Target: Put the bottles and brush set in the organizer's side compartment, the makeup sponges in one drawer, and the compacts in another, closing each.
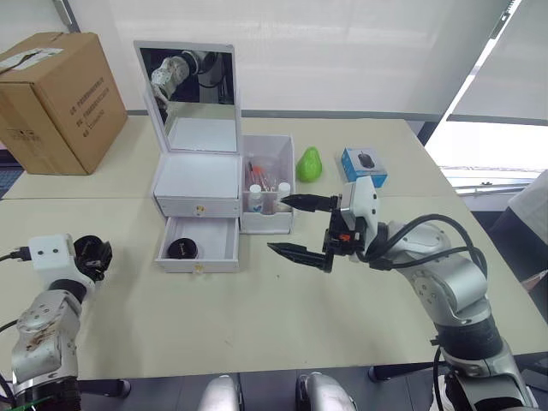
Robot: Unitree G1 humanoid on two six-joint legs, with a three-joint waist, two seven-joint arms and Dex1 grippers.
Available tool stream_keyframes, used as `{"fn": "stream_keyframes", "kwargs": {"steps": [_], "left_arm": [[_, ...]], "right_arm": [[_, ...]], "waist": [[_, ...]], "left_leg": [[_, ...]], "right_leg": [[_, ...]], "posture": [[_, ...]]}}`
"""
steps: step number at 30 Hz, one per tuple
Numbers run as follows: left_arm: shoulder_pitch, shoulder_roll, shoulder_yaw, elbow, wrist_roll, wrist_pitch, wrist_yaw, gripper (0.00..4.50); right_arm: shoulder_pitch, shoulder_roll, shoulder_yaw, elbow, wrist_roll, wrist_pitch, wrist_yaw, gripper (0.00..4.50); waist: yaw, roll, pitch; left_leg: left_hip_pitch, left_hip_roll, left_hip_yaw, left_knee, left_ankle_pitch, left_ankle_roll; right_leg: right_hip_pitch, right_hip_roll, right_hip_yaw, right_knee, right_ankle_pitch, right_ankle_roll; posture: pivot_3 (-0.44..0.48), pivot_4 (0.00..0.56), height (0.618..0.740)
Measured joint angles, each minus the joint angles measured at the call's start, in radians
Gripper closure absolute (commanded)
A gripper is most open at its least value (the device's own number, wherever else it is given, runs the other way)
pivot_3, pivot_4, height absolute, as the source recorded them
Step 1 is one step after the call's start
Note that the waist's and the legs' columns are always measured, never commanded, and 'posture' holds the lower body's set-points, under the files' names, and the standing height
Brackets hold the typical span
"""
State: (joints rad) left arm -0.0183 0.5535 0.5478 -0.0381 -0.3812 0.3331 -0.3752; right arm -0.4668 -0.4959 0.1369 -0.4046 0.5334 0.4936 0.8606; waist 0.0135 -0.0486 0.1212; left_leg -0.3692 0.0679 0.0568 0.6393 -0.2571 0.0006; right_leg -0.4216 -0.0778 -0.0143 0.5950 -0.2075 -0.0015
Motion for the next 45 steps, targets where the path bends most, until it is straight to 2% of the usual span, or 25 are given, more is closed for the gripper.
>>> {"fn": "stream_keyframes", "kwargs": {"steps": [4, 7, 8, 11, 14, 21, 29, 31, 34, 41, 45], "left_arm": [[0.006, 0.116, -0.023, -0.094, -0.112, -0.002, -0.252, 1.59], [-0.010, 0.178, -0.119, -0.135, -0.171, 0.043, -0.413, 1.59], [-0.021, 0.195, -0.154, -0.139, -0.177, 0.058, -0.455, 1.59], [-0.104, 0.237, -0.272, -0.106, -0.166, 0.074, -0.563, 1.59], [-0.199, 0.241, -0.375, -0.041, -0.112, 0.053, -0.618, 1.59], [-0.307, 0.211, -0.515, 0.078, -0.020, 0.013, -0.678, 1.59], [-0.378, 0.186, -0.553, 0.160, 0.025, -0.001, -0.708, 1.59], [-0.382, 0.176, -0.553, 0.168, 0.025, 0.001, -0.711, 0.85], [-0.390, 0.157, -0.553, 0.168, 0.022, 0.018, -0.715, 0.03], [-0.389, 0.163, -0.532, 0.160, 0.007, 0.084, -0.713, 0.03], [-0.358, 0.230, -0.471, 0.128, -0.020, 0.109, -0.724, 0.03]], "right_arm": [[0.010, 0.001, 0.007, 0.000, 0.000, 0.000, -0.010, 0.00], [0.014, 0.003, 0.008, 0.000, -0.001, 0.000, -0.019, 0.00], [0.014, 0.005, 0.009, -0.001, -0.001, 0.001, -0.021, 0.00], [0.026, 0.009, 0.010, -0.006, -0.001, 0.002, -0.038, 0.00], [0.045, 0.012, 0.013, -0.026, -0.002, 0.002, -0.056, 0.00], [0.075, 0.011, 0.009, -0.076, -0.003, 0.018, -0.107, 0.00], [0.101, 0.013, 0.009, -0.113, -0.003, 0.027, -0.158, 0.00], [0.105, 0.013, 0.009, -0.117, -0.003, 0.035, -0.167, 0.00], [0.112, 0.013, 0.009, -0.117, -0.003, 0.038, -0.174, 0.00], [0.118, 0.013, 0.009, -0.118, -0.003, 0.038, -0.179, 0.00], [0.116, 0.015, 0.010, -0.117, -0.006, 0.038, -0.178, 0.00]], "waist": [[0.001, 0.002, 0.001], [0.001, 0.003, 0.001], [0.001, 0.003, 0.001], [0.001, 0.003, 0.001], [0.000, 0.003, 0.001], [-0.002, 0.002, 0.001], [-0.001, 0.002, 0.001], [-0.001, 0.002, 0.001], [0.000, 0.001, 0.000], [-0.001, 0.001, 0.000], [-0.003, 0.002, 0.001]], "left_leg": [[0.000, 0.000, 0.002, 0.000, 0.000, 0.000], [0.000, -0.001, 0.002, 0.000, 0.000, 0.000], [0.000, 0.000, 0.001, 0.000, 0.000, 0.000], [0.000, -0.001, 0.001, 0.000, 0.000, 0.000], [0.000, -0.001, 0.001, 0.000, 0.000, 0.000], [0.000, -0.001, 0.000, 0.001, 0.000, 0.001], [0.000, -0.001, 0.000, 0.003, 0.000, 0.001], [0.000, -0.001, 0.000, 0.003, 0.000, 0.001], [0.000, -0.001, 0.000, 0.003, 0.001, 0.001], [0.000, -0.001, 0.000, 0.004, 0.001, 0.001], [0.000, -0.001, -0.001, 0.003, 0.001, 0.001]], "right_leg": [[0.000, -0.001, 0.001, 0.000, 0.000, 0.000], [0.000, -0.001, 0.001, 0.000, -0.001, 0.001], [0.000, 0.000, 0.001, 0.000, -0.004, 0.007], [0.000, 0.001, 0.001, 0.000, -0.005, 0.007], [0.000, 0.001, 0.002, 0.000, -0.005, 0.007], [0.001, 0.002, 0.003, 0.000, -0.005, 0.008], [0.001, 0.002, 0.003, 0.000, -0.005, 0.008], [0.001, 0.002, 0.003, 0.000, -0.005, 0.008], [0.001, 0.002, 0.003, 0.000, -0.005, 0.008], [0.001, 0.003, 0.004, 0.000, -0.005, 0.008], [0.001, 0.003, 0.004, 0.001, -0.005, 0.008]], "posture": [[0.000, 0.150, 0.740], [0.000, 0.150, 0.740], [0.000, 0.150, 0.740], [0.000, 0.150, 0.740], [0.000, 0.150, 0.740], [0.000, 0.150, 0.740], [0.000, 0.150, 0.740], [0.000, 0.150, 0.740], [0.000, 0.150, 0.740], [0.000, 0.150, 0.740], [0.000, 0.150, 0.740]]}}
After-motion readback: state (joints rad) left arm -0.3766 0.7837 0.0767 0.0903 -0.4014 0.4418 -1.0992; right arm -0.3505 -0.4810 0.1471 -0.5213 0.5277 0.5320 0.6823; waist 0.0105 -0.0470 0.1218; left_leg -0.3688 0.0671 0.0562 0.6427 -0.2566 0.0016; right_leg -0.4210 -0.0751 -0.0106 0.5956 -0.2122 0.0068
